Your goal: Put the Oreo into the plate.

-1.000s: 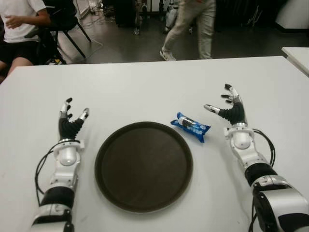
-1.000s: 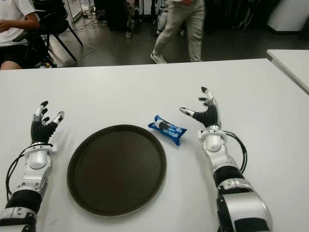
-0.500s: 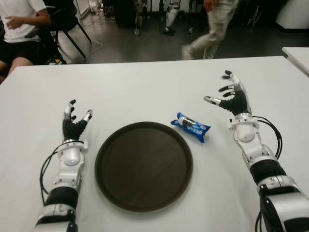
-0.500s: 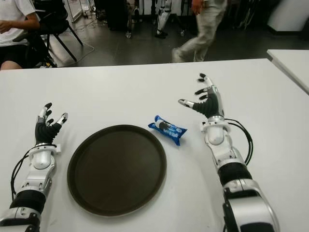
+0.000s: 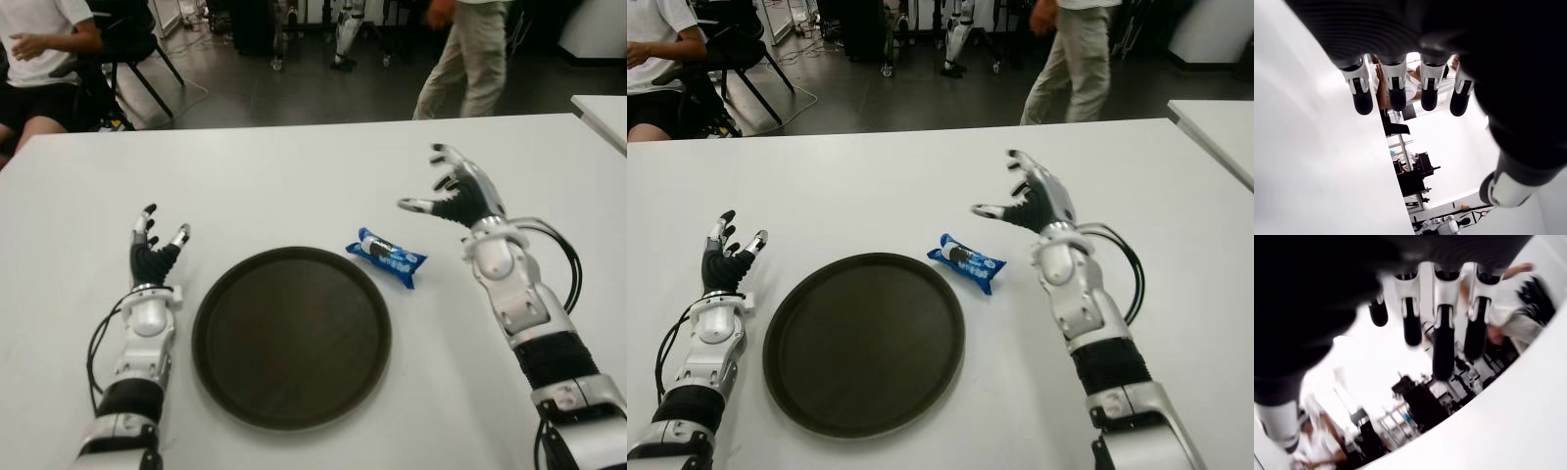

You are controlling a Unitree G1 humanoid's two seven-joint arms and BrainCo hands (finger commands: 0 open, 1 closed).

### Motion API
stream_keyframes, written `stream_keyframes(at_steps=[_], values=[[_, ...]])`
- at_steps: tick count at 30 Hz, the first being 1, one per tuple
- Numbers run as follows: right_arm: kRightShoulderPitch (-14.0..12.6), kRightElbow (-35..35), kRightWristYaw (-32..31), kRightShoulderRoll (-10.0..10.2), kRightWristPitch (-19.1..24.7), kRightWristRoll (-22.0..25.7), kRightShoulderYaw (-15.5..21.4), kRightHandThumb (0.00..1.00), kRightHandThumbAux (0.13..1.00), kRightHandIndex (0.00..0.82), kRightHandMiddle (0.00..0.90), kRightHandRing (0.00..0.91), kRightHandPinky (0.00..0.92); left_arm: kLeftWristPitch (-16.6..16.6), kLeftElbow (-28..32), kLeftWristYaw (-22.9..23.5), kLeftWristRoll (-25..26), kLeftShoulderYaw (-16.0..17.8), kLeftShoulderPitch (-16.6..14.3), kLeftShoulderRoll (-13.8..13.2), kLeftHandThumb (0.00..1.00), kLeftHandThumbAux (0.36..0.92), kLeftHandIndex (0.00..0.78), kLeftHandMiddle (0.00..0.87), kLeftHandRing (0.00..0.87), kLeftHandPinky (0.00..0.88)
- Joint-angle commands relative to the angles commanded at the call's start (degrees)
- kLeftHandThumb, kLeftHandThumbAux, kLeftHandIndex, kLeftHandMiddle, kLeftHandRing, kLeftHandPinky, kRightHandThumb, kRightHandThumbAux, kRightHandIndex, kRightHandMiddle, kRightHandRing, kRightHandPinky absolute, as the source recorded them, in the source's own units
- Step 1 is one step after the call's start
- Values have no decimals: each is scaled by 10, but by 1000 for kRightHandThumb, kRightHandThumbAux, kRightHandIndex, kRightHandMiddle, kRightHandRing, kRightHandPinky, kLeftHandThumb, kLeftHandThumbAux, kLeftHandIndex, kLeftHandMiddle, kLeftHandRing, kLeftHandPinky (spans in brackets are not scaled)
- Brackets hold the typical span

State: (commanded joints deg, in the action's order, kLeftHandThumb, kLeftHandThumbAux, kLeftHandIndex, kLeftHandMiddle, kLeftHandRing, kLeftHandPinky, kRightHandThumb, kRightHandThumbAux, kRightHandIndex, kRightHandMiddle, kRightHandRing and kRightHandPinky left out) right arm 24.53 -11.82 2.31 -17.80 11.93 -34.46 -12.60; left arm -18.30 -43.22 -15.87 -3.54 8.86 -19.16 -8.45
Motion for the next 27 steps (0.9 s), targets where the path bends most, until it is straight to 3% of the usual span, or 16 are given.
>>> stream_keyframes(at_steps=[12,20,24,27], values=[[17,34,-88,-29,64,-75,-56,0,513,0,2,4,53,-11,-12,-9,-4,-4,-4,-1,5,694,20,31,14,25],[17,63,-120,-22,82,-99,-86,0,506,0,0,3,62,-16,-21,-16,-7,-6,-8,0,0,692,28,29,19,34],[37,59,-140,-9,97,-117,-110,0,495,0,0,1,65,-17,-22,-16,-6,-7,-8,1,0,693,34,38,26,35],[49,38,-141,-5,83,-119,-123,0,496,0,0,0,52,-18,-22,-16,-5,-7,-9,2,0,705,36,43,29,36]])
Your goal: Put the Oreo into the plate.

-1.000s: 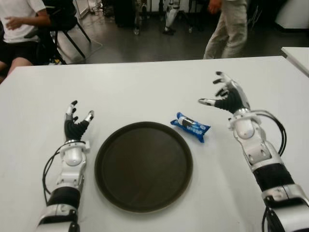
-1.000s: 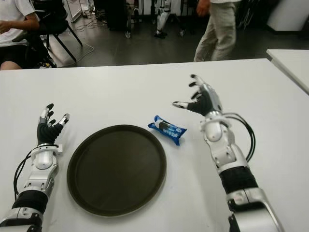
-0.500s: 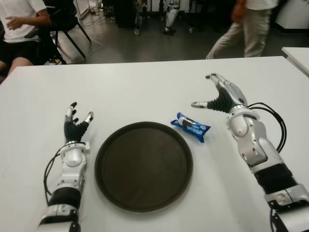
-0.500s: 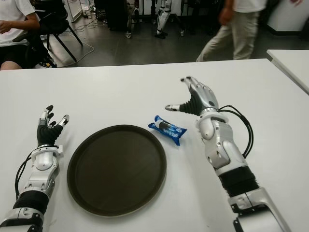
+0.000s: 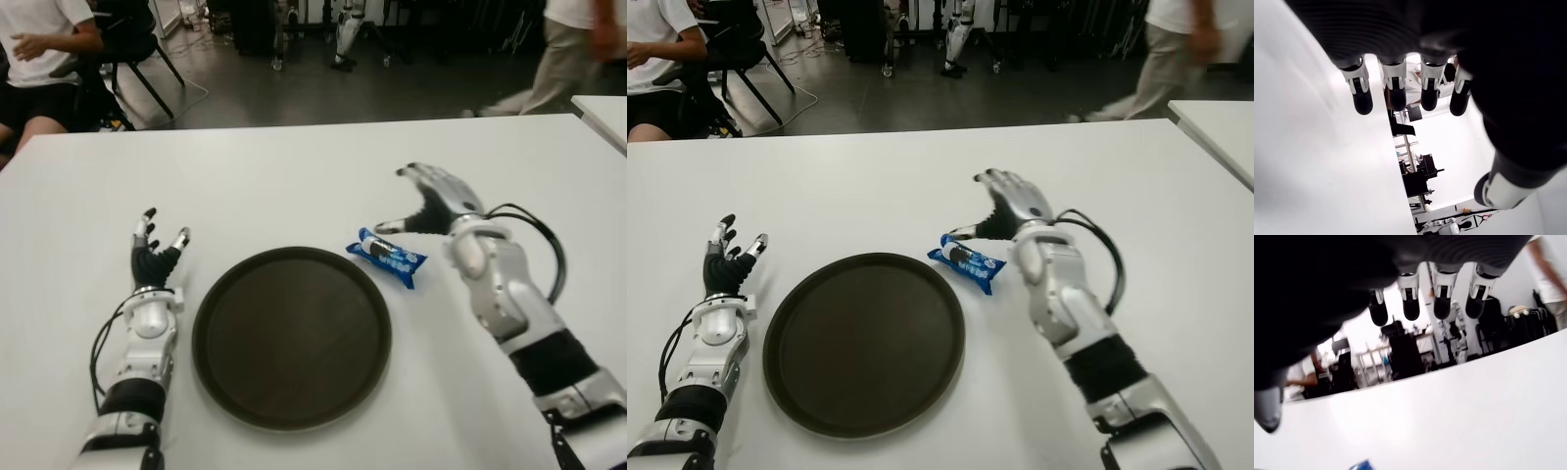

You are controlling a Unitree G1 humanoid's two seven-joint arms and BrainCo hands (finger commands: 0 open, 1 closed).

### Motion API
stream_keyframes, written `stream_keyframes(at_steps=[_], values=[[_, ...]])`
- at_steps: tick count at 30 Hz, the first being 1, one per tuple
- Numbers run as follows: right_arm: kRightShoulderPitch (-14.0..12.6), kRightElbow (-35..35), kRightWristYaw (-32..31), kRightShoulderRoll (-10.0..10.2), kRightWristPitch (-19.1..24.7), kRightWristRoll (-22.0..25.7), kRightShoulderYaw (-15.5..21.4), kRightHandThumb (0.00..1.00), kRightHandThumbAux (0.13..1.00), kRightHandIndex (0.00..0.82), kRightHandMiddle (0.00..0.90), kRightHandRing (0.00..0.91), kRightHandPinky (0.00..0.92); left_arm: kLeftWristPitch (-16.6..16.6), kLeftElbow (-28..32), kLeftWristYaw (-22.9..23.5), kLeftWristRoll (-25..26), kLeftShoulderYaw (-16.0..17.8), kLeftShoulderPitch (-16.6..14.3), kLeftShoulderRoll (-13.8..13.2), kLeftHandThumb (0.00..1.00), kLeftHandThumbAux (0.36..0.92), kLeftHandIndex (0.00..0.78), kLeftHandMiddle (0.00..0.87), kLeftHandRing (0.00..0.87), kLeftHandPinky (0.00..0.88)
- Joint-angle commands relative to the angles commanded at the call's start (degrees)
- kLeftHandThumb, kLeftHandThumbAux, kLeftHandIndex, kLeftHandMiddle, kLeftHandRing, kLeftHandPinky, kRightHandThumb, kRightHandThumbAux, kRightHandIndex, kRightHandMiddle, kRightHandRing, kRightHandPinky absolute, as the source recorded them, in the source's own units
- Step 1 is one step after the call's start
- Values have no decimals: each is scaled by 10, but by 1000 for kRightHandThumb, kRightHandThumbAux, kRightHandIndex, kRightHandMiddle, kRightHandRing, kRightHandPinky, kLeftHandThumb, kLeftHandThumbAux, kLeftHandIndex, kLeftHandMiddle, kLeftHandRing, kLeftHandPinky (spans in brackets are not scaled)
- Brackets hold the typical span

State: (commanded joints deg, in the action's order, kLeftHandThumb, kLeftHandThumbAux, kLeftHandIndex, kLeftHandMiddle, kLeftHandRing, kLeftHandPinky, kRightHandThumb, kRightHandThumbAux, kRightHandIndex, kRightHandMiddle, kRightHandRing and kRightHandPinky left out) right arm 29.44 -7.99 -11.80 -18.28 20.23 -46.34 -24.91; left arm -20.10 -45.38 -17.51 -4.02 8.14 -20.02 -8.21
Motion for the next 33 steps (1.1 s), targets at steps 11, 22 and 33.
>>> stream_keyframes(at_steps=[11,22,33], values=[[20,-15,-19,-11,-38,-16,-31,7,551,0,0,0,3,-3,9,0,0,-1,5,3,10,710,33,39,21,26],[35,-53,-19,1,-35,-45,-50,0,531,0,0,0,0,0,19,-6,0,-1,11,7,17,713,23,37,19,28],[39,-71,-15,11,-26,-64,-58,1,532,0,0,0,2,10,27,-4,6,4,12,13,36,721,18,28,13,22]])
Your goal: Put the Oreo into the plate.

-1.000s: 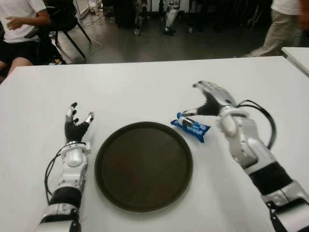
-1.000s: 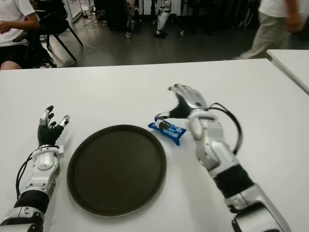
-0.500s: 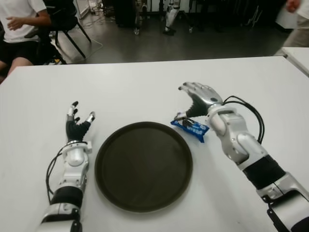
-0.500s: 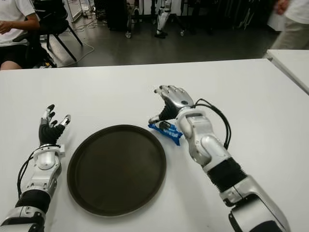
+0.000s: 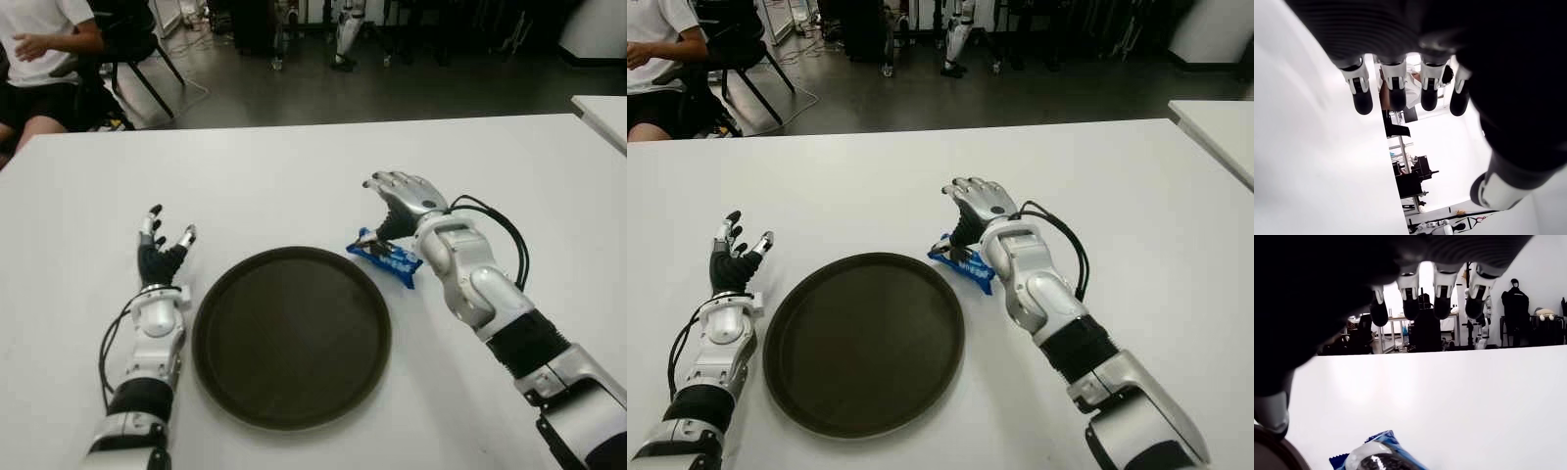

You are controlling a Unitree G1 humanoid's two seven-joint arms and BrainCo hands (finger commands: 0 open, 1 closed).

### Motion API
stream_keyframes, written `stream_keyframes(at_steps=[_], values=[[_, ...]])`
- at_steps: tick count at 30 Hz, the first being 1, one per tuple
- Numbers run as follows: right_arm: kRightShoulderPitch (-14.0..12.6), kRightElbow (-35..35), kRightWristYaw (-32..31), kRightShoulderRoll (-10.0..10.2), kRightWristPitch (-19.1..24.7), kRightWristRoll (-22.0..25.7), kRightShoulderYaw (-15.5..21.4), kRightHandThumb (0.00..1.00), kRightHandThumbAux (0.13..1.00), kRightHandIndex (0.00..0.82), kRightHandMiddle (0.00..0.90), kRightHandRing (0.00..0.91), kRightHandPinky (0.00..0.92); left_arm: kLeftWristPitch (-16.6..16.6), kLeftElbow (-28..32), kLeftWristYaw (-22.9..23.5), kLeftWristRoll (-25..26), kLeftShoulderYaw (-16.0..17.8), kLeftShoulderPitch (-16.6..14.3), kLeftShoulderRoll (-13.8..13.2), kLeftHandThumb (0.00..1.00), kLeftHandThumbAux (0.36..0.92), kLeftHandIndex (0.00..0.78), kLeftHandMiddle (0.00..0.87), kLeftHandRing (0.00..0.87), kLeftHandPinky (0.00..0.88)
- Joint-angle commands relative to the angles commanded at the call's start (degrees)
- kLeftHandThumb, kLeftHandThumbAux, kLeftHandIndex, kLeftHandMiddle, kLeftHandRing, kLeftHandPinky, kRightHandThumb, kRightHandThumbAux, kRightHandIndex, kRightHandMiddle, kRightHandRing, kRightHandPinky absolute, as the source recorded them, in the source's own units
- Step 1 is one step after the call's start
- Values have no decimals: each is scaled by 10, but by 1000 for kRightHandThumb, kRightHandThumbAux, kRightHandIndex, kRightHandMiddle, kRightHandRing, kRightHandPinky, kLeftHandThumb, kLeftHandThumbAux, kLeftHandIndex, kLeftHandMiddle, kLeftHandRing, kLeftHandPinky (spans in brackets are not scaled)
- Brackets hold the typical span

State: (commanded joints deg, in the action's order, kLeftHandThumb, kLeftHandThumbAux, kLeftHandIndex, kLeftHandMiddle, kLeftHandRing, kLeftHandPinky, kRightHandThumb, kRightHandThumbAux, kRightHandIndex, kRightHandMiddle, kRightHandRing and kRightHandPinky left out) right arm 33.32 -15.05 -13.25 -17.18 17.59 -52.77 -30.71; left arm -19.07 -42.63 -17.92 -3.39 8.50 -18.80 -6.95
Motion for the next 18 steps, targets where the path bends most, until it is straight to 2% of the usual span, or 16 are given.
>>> stream_keyframes(at_steps=[8,18], values=[[4,-10,-4,4,8,-8,-7,0,537,0,0,0,0,-4,0,2,-1,1,1,-1,23,729,21,34,16,17],[8,-29,-4,-2,18,-26,-14,0,527,0,0,0,0,-11,-4,-1,-5,1,2,-3,23,725,20,28,8,17]])
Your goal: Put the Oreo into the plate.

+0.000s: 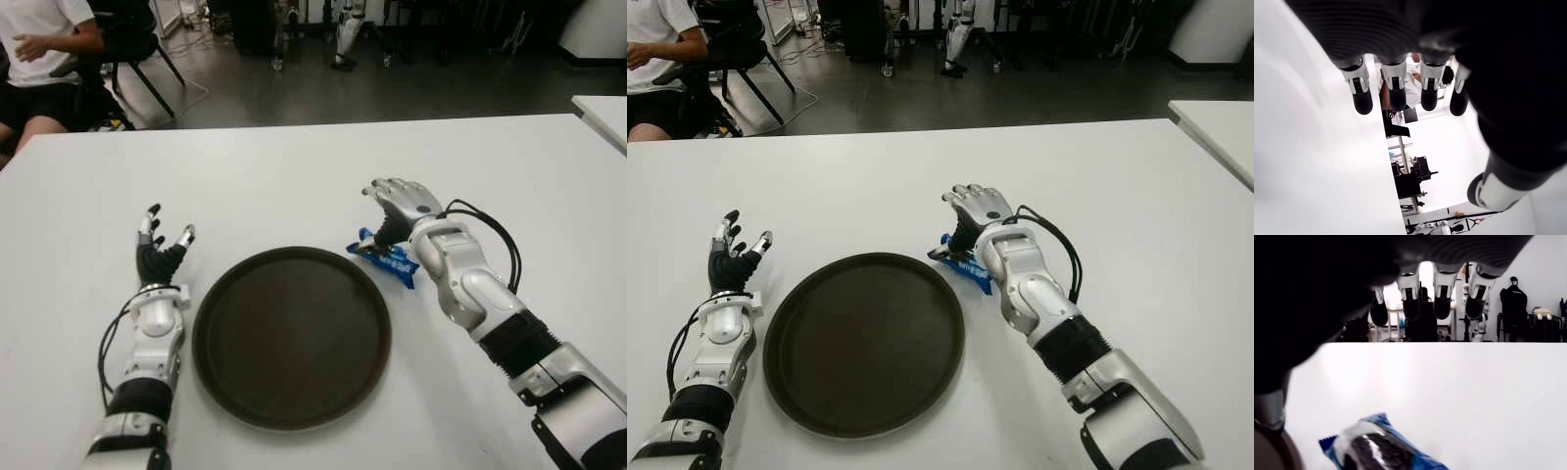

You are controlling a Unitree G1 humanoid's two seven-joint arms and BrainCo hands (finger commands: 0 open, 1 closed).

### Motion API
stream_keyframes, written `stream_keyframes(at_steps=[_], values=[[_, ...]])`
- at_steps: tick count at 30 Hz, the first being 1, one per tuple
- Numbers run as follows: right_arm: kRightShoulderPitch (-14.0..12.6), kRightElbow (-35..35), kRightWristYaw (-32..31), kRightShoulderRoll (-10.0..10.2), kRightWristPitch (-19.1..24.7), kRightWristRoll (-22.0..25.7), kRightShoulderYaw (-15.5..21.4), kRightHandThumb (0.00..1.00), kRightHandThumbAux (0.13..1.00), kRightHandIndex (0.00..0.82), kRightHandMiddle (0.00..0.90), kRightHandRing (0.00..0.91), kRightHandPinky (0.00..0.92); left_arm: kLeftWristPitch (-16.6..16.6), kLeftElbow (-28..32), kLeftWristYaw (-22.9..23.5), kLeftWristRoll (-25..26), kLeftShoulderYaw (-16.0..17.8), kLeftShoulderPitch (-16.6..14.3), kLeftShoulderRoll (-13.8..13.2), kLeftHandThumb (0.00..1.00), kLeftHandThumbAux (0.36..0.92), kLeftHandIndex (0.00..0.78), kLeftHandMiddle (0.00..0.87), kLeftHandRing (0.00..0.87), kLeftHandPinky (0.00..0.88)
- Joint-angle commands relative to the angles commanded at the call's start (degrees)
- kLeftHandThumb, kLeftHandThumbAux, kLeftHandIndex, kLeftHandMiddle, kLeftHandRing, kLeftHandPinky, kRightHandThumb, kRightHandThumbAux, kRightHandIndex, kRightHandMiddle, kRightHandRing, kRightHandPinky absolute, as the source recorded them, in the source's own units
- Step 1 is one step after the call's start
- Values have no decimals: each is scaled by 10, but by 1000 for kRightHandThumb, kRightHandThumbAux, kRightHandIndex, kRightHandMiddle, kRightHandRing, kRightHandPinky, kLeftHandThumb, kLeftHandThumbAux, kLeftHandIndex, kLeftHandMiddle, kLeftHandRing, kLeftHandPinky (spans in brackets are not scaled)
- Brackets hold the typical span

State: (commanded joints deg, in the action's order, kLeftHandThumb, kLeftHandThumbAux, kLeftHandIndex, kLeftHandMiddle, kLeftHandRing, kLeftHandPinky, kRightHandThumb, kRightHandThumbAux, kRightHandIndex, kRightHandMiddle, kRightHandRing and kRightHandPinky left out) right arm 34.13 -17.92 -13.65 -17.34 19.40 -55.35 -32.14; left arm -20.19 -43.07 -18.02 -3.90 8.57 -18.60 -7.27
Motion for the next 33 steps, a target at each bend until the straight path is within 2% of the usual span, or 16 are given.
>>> stream_keyframes(at_steps=[19,33], values=[[-11,2,-6,-6,37,-44,-11,32,556,0,0,0,0,12,1,-1,2,1,-1,1,33,725,20,38,25,32],[-22,17,-13,-9,59,-57,-9,51,558,0,0,0,0,2,-6,3,5,4,-2,0,49,720,28,45,25,31]])
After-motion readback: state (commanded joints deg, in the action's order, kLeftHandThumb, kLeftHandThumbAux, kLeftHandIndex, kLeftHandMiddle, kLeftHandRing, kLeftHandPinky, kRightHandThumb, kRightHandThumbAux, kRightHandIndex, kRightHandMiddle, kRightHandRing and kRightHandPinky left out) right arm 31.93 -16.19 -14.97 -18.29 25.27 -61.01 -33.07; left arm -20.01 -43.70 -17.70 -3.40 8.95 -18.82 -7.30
